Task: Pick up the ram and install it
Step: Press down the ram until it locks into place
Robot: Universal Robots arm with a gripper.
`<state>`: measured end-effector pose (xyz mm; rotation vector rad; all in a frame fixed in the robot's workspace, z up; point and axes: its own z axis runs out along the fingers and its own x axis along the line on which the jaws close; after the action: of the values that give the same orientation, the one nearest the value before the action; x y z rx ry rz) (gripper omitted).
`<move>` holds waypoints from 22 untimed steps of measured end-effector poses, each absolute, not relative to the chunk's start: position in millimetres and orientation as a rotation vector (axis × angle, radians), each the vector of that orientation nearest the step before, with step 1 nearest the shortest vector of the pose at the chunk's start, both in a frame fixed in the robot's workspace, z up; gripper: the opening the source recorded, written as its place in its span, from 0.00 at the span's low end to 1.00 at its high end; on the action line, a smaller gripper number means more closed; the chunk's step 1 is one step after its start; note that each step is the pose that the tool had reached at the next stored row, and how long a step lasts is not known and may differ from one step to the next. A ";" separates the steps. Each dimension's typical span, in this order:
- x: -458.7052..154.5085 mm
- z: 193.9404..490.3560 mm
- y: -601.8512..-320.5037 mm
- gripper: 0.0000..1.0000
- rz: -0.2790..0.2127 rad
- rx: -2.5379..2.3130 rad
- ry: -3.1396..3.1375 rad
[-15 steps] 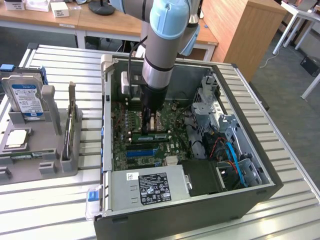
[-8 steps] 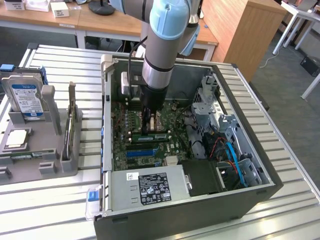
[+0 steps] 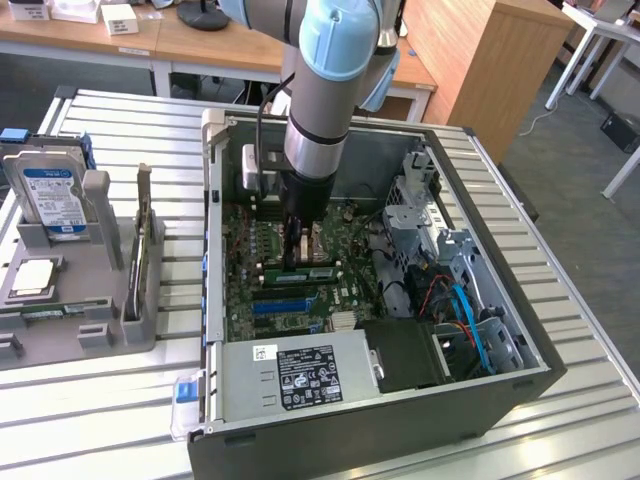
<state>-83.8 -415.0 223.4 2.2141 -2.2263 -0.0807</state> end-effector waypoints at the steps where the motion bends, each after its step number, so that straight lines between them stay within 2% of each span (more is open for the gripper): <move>1: -83.8 223.2 -415.0 0.11 -0.081 2.214 -2.226; 9: -83.6 223.8 -414.8 0.11 -0.081 2.215 -2.227; 22: -83.8 249.8 -415.0 0.11 -0.081 2.214 -2.226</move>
<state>-83.8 -415.0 249.8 2.2141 -2.2263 -0.0807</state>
